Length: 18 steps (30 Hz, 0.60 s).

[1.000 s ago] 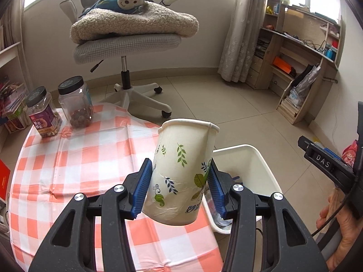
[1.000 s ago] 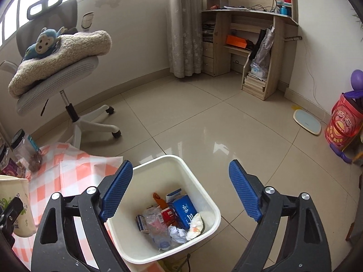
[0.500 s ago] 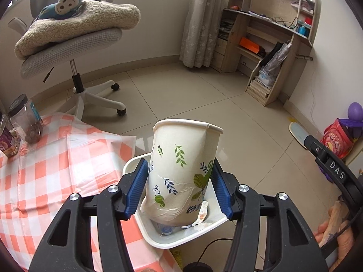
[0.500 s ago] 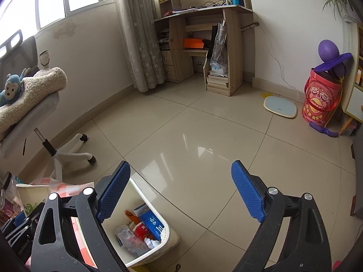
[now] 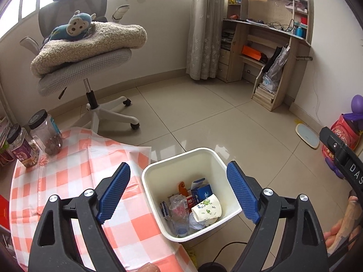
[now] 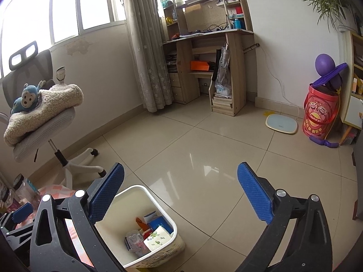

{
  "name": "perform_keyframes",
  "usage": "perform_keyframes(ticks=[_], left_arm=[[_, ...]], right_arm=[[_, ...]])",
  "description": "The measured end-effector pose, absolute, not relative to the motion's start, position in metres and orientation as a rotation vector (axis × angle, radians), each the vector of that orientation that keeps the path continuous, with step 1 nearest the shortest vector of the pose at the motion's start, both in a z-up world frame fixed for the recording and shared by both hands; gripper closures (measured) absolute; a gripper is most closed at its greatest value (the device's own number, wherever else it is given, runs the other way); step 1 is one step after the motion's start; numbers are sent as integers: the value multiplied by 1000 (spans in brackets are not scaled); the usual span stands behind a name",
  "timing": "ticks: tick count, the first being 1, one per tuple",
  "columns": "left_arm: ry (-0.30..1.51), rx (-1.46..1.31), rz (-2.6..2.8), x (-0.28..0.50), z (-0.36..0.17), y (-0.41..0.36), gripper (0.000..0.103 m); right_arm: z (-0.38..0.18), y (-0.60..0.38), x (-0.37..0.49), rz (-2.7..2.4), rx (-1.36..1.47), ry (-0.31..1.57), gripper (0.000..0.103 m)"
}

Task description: Collect trash

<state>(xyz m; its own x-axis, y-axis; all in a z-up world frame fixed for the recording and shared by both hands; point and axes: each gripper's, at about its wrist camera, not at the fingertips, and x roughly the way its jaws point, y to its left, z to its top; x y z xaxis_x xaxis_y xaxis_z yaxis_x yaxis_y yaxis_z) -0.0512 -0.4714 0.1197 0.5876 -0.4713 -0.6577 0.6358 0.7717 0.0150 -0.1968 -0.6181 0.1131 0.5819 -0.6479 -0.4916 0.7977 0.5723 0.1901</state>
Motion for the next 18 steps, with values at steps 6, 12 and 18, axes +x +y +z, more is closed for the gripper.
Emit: perform_keyframes(ticks=[6,12,18], left_arm=[[503,260,-508,-76,143,-409,7],[426,212,-401,-91,153,-342,7],[513,178,-347,-83,142,-286,7]], right_arm=[[122,-565,-198,-787,331,364,7],[128,-501,-197,-692,235,322,7],[122,-452,-187,-616,223,359,7]])
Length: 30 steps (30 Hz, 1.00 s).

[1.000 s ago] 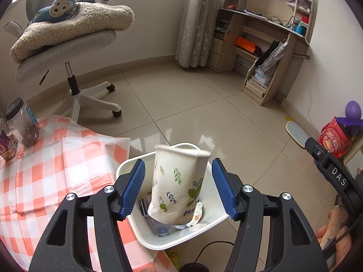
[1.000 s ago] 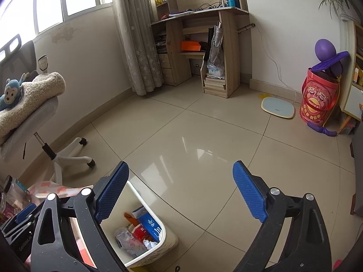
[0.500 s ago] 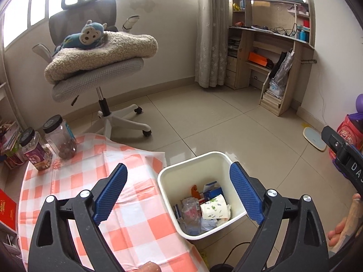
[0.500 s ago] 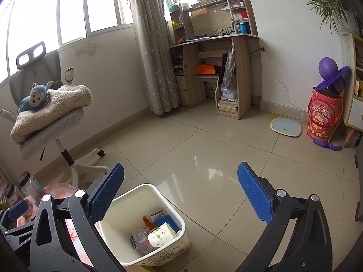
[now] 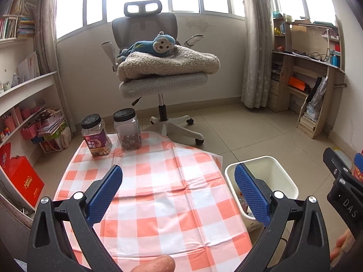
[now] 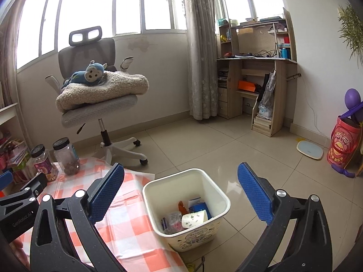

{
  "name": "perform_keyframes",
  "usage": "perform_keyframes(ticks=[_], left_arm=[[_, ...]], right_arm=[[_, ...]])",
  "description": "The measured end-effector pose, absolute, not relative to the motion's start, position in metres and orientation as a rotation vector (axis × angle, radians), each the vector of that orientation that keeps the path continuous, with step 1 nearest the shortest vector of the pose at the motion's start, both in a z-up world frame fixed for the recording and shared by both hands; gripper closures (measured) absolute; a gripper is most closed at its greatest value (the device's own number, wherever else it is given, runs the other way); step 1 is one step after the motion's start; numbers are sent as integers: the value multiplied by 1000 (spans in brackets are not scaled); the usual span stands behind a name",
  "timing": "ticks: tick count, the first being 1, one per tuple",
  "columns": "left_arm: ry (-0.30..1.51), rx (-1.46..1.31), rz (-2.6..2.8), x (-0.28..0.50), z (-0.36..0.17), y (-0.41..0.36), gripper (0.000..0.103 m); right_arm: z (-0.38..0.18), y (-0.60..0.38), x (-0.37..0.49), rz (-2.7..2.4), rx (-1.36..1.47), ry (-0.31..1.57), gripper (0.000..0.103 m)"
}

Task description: Collect trash

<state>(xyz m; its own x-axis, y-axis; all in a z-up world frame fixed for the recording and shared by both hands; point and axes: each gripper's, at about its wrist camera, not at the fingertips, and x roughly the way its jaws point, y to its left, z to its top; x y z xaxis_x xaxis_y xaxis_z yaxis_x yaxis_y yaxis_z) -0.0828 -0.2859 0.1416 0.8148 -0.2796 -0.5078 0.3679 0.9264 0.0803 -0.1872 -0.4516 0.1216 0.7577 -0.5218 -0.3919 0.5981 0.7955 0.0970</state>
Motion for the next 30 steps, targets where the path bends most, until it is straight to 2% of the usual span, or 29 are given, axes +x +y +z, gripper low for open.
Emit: perform_keyframes(ticks=[12,30], left_arm=[[571,110,-310,-64,118,-223,7],[603,87,-298,-57,110,-209,7]], right_arm=[[104,-388,-157,-575,125,410,7],[97,-377,-139,-534,120,442,7]])
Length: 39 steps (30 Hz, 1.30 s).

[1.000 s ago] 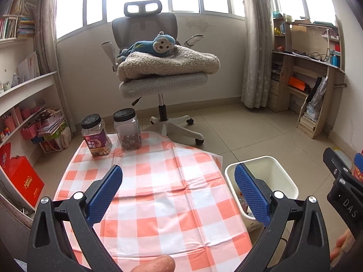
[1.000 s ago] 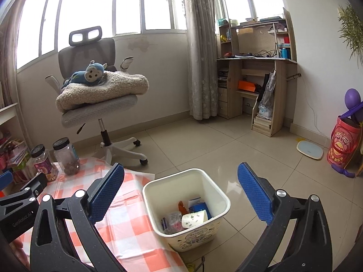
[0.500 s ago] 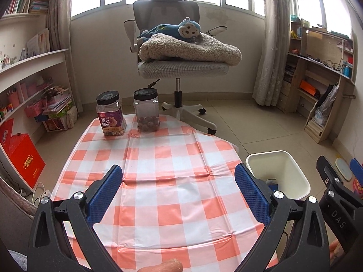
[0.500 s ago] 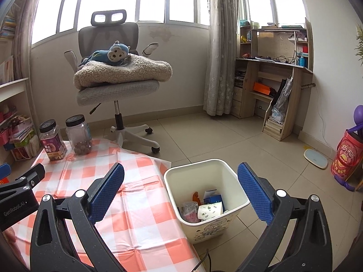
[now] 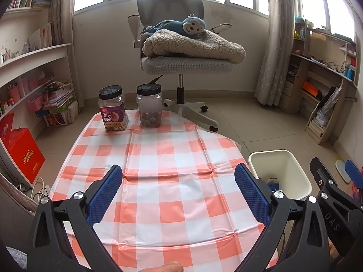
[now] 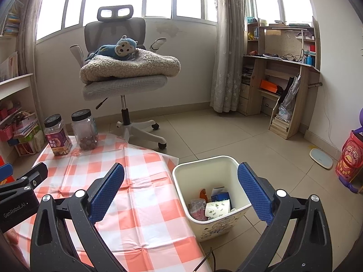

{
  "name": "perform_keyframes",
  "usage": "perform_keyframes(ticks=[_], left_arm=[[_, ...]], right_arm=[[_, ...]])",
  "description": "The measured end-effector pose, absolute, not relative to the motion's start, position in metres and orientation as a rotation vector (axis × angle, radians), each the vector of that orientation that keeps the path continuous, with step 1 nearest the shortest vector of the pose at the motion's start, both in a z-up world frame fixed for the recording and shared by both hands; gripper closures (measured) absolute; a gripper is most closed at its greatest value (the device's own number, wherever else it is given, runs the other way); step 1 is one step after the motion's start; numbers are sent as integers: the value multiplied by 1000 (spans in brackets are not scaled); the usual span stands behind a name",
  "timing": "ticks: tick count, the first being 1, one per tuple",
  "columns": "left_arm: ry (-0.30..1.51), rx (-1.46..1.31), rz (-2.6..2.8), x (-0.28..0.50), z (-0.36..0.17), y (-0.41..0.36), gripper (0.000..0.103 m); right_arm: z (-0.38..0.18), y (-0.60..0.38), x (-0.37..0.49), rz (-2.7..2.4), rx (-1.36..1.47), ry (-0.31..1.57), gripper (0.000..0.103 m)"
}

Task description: Collect trash

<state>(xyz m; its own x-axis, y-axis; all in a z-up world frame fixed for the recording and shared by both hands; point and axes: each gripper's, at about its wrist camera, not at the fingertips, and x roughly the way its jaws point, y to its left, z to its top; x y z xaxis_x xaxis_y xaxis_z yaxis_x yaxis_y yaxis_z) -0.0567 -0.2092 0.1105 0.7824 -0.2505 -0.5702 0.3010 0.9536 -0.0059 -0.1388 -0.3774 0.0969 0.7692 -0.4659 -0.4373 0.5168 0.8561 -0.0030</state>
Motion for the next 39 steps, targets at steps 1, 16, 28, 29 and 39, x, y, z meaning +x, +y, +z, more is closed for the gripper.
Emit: perform_keyframes(ticks=[1,16,28,29,39], left_arm=[[604,86,-301,-56,111,-209,7],[601,91,-307,-58,110,-215,7],[606,92,-303,-57,108,-217,7],[607,91,-303,-57,107,-217,7],[591,91,-326,-59,106,-218,8]], right_arm=[[97,-378,-139,-533,120,444,7],[95,-384,-139,-533,145,457,7],[92,-386,-139,-531,147,466,7],[92,-386,-139,-530,147,467,7],[91,-385,-138,-525,150,475,7]])
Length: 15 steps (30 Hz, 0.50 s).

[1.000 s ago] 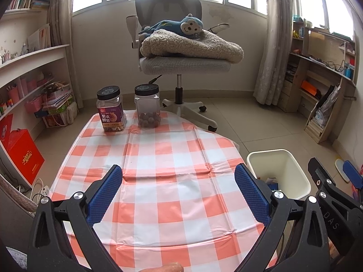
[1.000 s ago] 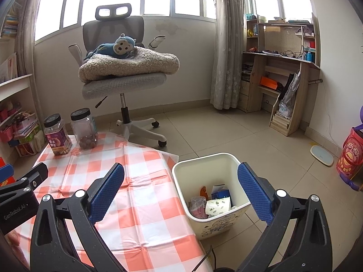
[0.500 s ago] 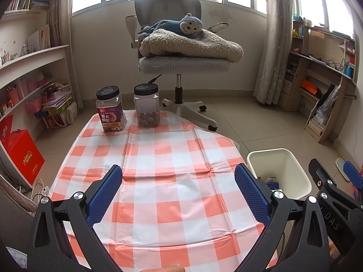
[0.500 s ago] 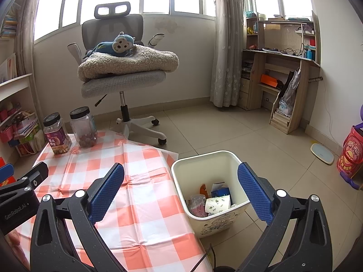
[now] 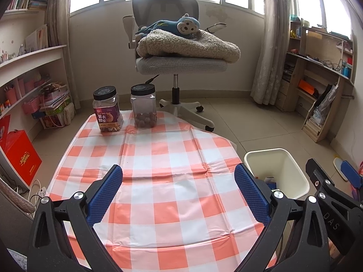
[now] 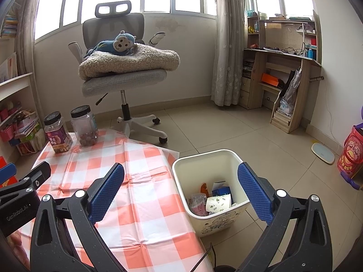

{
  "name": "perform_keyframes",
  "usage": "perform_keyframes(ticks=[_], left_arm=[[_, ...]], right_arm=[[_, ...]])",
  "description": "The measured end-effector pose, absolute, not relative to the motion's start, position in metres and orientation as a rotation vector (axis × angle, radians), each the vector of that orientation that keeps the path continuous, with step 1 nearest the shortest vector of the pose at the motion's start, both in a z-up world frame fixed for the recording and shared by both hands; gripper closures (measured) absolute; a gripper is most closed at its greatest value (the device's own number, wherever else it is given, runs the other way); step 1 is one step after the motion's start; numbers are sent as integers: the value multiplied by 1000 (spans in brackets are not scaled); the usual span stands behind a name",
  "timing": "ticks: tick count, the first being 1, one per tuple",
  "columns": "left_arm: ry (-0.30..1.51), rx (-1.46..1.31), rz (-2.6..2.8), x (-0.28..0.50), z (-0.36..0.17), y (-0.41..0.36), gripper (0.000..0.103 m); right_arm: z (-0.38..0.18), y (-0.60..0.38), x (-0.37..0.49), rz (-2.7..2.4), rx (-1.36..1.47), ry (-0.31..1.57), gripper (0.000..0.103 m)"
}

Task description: Collect trash

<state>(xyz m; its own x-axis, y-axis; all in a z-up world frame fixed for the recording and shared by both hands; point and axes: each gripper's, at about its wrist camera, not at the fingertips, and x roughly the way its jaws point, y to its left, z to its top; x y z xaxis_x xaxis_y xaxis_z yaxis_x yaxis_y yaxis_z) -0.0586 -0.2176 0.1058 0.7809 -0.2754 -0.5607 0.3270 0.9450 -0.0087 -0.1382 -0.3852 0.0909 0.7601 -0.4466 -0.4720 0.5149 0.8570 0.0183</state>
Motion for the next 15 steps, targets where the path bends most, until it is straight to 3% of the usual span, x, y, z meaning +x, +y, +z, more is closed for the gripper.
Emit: perform_keyframes(ticks=[7,15], left_arm=[[580,99,-340,-61,104,-221,15],[585,87,-345,-62,105,-223,14]], right_arm=[[91,-387,-139,-526,160,475,7],[92,-388,-140,-532,164,473,7]])
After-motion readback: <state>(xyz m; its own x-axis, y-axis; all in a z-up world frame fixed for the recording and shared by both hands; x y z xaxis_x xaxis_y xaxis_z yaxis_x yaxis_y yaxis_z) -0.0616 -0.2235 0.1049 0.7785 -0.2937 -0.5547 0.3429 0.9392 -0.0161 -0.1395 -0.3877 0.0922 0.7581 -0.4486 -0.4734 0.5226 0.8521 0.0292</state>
